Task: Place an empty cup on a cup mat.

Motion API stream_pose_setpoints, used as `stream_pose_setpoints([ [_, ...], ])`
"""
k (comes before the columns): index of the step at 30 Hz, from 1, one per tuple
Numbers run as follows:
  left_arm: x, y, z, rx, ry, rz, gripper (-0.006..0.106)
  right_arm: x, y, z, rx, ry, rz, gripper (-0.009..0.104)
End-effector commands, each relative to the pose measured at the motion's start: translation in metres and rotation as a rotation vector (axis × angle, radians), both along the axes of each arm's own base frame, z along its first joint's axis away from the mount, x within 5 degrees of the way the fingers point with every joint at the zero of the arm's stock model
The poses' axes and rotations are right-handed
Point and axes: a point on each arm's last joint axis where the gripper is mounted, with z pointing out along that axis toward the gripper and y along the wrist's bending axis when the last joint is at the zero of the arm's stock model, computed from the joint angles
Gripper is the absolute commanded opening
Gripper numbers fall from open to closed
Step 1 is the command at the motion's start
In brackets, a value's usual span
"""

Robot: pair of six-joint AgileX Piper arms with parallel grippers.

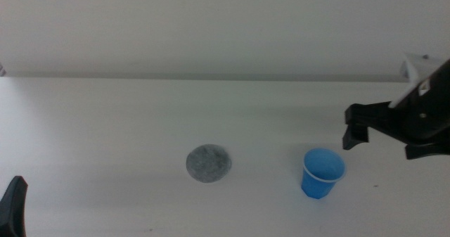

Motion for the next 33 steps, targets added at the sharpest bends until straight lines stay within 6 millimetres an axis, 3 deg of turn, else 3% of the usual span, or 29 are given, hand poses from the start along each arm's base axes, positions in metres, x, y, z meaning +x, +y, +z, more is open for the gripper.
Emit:
stream_pose_setpoints([
  [1, -0.001, -0.001, -0.011, 0.001, -0.013, -0.008, 0.094, 0.007, 0.005, -0.008, -0.019, 0.007, 0.007, 0.093],
  [9, -0.001, -0.001, -0.011, 0.001, -0.013, -0.008, 0.094, 0.013, 0.021, -0.027, -0.043, 0.030, 0.021, 0.093],
  [29, -0.001, -0.001, -0.011, 0.001, -0.013, -0.008, 0.094, 0.032, 0.031, -0.072, -0.047, 0.087, 0.004, 0.093],
  [33, -0.001, -0.001, -0.011, 0.001, -0.013, -0.008, 0.094, 0.033, 0.036, -0.085, -0.059, 0.118, 0.017, 0.086],
])
